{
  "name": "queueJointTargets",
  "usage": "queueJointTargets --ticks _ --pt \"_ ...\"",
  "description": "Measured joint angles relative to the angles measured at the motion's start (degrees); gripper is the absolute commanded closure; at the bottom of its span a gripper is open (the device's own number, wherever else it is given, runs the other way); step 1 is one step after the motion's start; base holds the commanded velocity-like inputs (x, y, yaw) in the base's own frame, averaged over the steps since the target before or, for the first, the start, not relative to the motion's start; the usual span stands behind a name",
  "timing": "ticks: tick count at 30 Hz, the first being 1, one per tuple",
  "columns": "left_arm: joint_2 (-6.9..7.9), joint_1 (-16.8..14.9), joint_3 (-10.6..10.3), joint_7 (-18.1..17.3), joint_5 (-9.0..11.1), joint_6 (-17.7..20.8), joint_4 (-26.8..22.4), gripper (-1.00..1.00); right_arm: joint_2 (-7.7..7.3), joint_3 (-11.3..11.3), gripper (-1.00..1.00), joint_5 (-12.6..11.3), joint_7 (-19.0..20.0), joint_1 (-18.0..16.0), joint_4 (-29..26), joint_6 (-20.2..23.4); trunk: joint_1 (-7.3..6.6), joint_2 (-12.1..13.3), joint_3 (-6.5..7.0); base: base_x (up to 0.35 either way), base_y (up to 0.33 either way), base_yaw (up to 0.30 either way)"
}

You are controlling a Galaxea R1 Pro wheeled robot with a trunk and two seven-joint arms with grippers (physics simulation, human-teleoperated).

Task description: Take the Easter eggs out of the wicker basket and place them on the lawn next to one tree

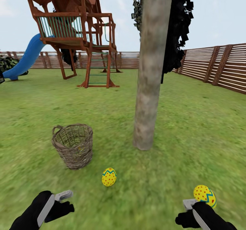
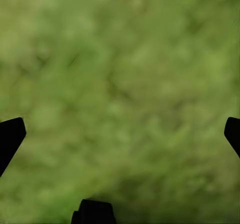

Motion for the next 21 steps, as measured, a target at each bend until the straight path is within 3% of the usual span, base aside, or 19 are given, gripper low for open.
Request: queueJointTargets --ticks 4,14,18,21 --pt "0.01 0.0 1.71 -0.03 0.01 0.01 0.0 -1.0 0.0 -0.04 -1.0 -0.02 0.0 0.0 0.0 0.0 -0.1 0.05 0.89 -0.167 0.244 0.0" --pt "0.39 0.0 2.08 0.02 -0.11 -0.46 -0.63 -1.0 0.0 -0.05 -1.0 -0.04 0.0 0.0 0.0 -0.08 -0.36 0.19 3.1 -0.177 0.241 0.0" --pt "0.73 0.0 2.51 -0.05 -0.13 -7.81 -0.8 -1.0 -0.02 -0.05 -1.0 -0.04 0.04 0.0 0.0 -0.05 -0.46 0.24 3.99 -0.212 0.227 0.0" --pt "1.79 0.0 4.07 -0.02 -0.05 -10.06 -1.71 -1.0 -0.04 -0.05 -1.0 -0.01 0.07 0.0 -0.08 0.01 -0.54 0.28 4.66 -0.214 0.225 0.0"
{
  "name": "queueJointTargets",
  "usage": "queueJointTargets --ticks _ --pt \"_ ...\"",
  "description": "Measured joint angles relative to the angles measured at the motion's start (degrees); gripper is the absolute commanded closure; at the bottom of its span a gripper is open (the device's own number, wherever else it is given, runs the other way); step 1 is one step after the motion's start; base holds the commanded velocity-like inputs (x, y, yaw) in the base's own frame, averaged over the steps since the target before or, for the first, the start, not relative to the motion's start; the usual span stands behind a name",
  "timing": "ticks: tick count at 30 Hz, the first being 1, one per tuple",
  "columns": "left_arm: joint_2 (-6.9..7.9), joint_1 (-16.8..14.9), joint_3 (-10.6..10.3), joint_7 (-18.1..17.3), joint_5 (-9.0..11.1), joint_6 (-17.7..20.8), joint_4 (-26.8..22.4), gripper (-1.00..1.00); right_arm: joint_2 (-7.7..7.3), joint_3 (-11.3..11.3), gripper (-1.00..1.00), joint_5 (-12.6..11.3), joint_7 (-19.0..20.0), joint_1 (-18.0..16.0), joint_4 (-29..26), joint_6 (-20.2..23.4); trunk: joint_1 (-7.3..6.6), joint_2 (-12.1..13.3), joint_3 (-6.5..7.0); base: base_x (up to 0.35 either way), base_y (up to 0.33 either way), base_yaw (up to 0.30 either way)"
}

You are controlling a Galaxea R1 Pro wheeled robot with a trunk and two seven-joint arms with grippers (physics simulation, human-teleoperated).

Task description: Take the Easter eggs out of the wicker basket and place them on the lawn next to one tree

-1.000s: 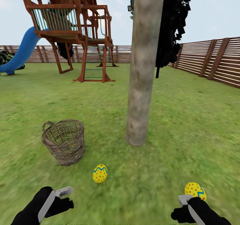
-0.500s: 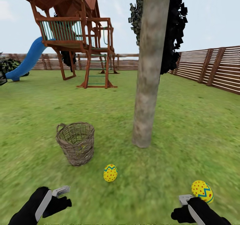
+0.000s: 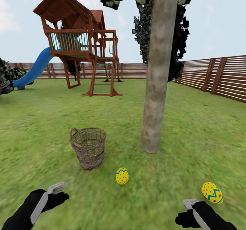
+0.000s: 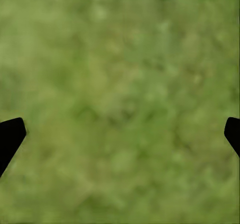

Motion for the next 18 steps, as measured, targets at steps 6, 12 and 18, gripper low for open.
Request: queueJointTargets --ticks 6,12,18 --pt "0.23 -0.02 2.82 0.26 -0.1 -0.31 -7.27 -1.0 0.04 0.39 -1.0 0.0 0.0 0.0 -0.01 0.07 -0.15 0.08 1.33 -0.212 0.224 0.0" --pt "0.47 0.01 4.78 0.32 -0.27 -0.28 -8.03 -1.0 0.13 1.34 -1.0 0.02 -0.07 0.0 0.06 -0.07 -1.08 1.7 2.5 -0.193 0.208 0.0" --pt "0.26 0.01 4.84 0.29 -0.17 -0.35 -8.07 -1.0 0.1 1.4 -1.0 0.02 -0.01 0.0 -0.01 -0.02 -2.41 4.11 3.57 -0.051 0.132 0.0"
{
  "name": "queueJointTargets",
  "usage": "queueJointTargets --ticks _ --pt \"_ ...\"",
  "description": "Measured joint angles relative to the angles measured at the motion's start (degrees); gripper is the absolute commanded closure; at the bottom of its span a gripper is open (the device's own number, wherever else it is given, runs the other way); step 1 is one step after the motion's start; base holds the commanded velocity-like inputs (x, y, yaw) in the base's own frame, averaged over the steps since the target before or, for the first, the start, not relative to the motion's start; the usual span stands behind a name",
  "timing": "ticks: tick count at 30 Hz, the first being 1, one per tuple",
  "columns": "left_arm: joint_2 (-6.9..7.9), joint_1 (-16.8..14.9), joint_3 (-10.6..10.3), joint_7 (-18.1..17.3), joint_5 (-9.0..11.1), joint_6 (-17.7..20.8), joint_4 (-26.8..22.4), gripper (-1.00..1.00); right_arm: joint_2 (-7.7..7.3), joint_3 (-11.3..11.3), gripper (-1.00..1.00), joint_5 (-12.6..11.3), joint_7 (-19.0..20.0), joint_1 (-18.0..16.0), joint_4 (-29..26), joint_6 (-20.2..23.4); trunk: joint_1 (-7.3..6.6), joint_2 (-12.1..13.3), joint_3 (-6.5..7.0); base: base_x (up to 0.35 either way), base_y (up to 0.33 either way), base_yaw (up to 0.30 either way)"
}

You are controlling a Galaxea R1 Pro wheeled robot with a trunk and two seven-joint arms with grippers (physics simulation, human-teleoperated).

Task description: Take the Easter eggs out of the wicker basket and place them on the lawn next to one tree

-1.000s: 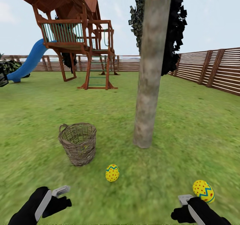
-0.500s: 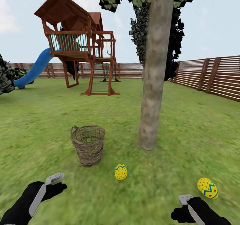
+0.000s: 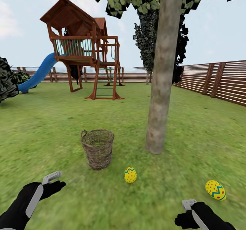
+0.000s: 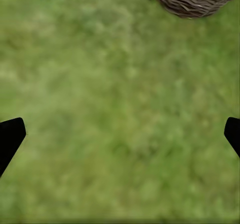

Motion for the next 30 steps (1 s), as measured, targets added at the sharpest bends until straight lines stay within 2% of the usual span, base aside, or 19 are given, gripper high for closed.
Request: queueJointTargets --ticks 8,16,30 --pt "-0.15 0.0 -0.06 -0.15 0.13 -0.1 0.32 -1.0 -0.05 -0.09 -1.0 0.0 0.01 0.0 -0.02 0.05 -1.78 3.21 1.44 0.057 0.012 0.0" --pt "-0.1 0.0 1.78 -0.3 0.18 -0.11 1.63 -1.0 -0.05 -0.16 -1.0 -0.09 0.01 0.0 -0.01 0.03 -3.55 6.41 2.87 0.285 0.124 0.0" --pt "-0.17 0.0 1.83 -0.3 0.27 -0.11 1.69 -1.0 -0.05 -0.27 -1.0 -0.1 0.01 0.0 -0.01 -0.06 -6.62 12.03 5.39 0.278 0.16 0.0"
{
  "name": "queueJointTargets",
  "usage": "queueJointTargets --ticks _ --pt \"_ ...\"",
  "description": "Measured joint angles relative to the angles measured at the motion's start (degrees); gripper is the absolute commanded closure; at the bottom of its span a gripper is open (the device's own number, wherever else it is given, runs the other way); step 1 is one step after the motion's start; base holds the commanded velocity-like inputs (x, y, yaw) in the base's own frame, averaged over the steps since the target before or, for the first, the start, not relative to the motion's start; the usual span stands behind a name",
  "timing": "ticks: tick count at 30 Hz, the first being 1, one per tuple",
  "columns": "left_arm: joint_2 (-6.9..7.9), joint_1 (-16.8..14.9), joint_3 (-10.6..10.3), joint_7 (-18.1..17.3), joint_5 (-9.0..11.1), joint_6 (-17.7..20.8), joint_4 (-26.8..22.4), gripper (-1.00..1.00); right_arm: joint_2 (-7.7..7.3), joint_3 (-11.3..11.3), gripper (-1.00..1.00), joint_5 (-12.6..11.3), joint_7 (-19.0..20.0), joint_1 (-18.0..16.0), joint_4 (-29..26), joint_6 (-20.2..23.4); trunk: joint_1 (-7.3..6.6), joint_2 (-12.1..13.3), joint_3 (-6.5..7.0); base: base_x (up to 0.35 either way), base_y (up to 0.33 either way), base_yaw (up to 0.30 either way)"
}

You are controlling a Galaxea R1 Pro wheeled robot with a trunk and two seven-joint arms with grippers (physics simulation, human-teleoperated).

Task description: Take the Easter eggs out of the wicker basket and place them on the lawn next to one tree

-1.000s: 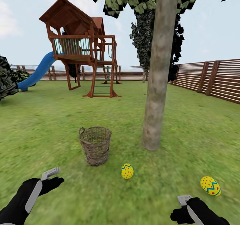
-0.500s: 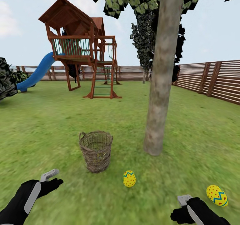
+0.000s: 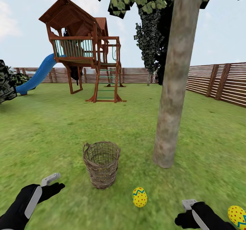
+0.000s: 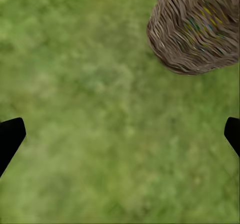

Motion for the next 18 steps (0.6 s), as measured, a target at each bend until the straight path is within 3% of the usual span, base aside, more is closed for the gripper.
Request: queueJointTargets --ticks 8,13,18 --pt "-0.12 0.0 -0.12 -0.02 0.0 -0.32 0.01 -1.0 -0.01 -0.1 -1.0 0.01 -0.01 0.0 -0.01 0.01 -1.29 2.42 1.08 0.021 0.073 0.0" --pt "-0.12 -0.01 -0.12 -0.31 0.04 -0.07 0.17 -1.0 0.0 -0.02 -1.0 -0.02 0.0 0.01 -0.05 -0.02 -1.29 2.42 1.08 -0.066 0.295 0.0" --pt "-0.12 -0.01 -0.2 -1.05 -0.1 0.03 0.34 -1.0 0.0 0.02 -1.0 -0.01 -0.01 0.0 -0.11 -0.02 -2.39 4.41 1.97 -0.006 0.341 0.0"
